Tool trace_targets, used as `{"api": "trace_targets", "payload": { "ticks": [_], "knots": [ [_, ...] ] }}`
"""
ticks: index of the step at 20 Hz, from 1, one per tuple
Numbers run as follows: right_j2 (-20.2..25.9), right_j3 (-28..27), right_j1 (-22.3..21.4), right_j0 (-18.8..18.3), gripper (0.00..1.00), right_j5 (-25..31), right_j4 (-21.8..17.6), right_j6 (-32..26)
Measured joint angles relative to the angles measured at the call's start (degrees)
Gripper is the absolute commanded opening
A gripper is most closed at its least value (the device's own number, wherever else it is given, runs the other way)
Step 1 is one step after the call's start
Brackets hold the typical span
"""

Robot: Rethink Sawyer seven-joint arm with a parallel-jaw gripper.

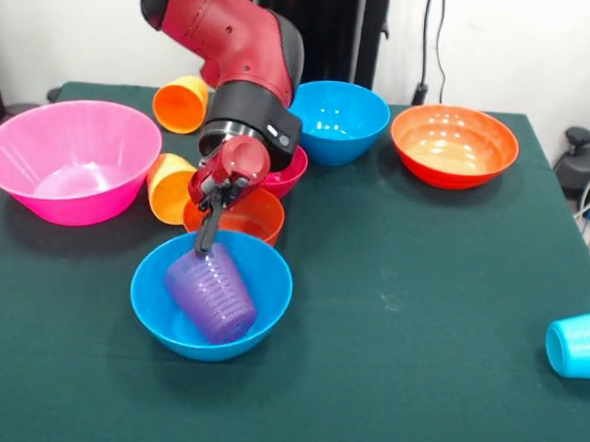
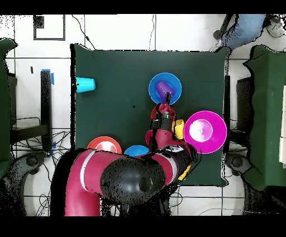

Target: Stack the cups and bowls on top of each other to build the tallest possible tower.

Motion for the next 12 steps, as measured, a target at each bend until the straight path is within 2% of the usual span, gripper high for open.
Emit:
{"api": "trace_targets", "payload": {
  "ticks": [1, 2, 4, 5, 9, 11, 12],
  "knots": [
    [-0.13, -0.01, -0.19, 0.14, 0.00, 1.20, -0.17, -0.06],
    [-0.80, -0.15, -1.28, 0.89, 0.00, 7.21, -0.97, -0.32],
    [-1.39, -0.48, -2.46, 1.53, 0.00, 12.08, -1.60, -0.39],
    [-2.35, -1.40, -4.67, 2.60, 0.00, 20.91, -2.86, -0.40],
    [-2.92, -2.54, -7.65, 3.31, 0.00, 33.39, -5.55, -0.40],
    [-2.96, -3.11, -9.66, 3.28, 0.00, 41.10, -7.89, -0.40],
    [-2.94, -3.44, -11.70, 3.02, 0.00, 47.69, -10.57, -0.40]
  ]
}}
